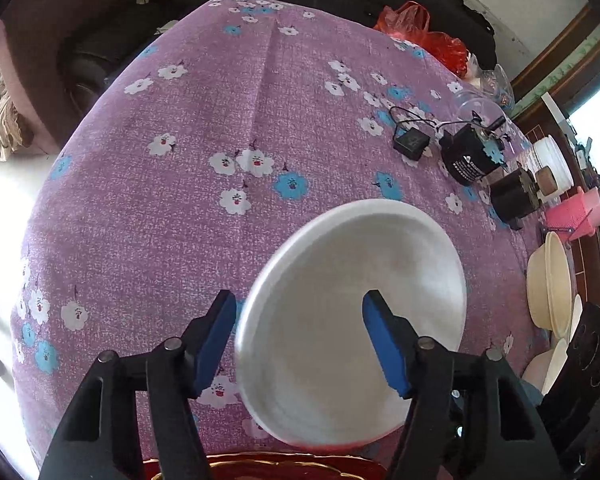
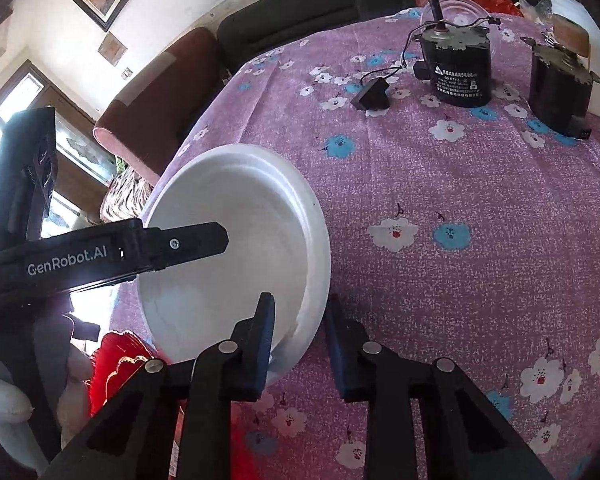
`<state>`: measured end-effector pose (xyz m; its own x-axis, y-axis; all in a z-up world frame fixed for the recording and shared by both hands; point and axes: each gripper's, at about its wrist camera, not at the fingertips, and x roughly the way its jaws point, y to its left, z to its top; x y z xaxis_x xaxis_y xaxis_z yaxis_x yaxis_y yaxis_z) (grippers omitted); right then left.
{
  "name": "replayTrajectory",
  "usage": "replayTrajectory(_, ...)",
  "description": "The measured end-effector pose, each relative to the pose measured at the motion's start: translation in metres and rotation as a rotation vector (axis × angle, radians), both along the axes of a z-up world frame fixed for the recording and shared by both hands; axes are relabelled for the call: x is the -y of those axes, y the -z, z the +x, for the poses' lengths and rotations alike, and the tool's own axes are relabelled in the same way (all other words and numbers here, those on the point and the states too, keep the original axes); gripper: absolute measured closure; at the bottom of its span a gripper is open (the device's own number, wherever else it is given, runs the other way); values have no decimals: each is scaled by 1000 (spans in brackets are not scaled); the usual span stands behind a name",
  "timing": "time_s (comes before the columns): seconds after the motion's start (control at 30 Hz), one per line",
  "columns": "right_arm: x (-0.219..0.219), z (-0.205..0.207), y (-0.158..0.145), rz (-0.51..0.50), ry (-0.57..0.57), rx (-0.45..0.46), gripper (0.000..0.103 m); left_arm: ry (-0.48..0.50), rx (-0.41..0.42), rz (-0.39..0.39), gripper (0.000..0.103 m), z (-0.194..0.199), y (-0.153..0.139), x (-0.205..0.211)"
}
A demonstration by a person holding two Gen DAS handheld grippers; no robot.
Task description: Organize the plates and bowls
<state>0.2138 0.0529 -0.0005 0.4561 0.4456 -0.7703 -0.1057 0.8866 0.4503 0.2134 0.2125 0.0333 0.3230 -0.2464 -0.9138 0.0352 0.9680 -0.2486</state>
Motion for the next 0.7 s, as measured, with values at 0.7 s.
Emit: replayTrajectory(0.7,62,-68,-64,48,119,134,90,52,143,2,74,-78,-57,47)
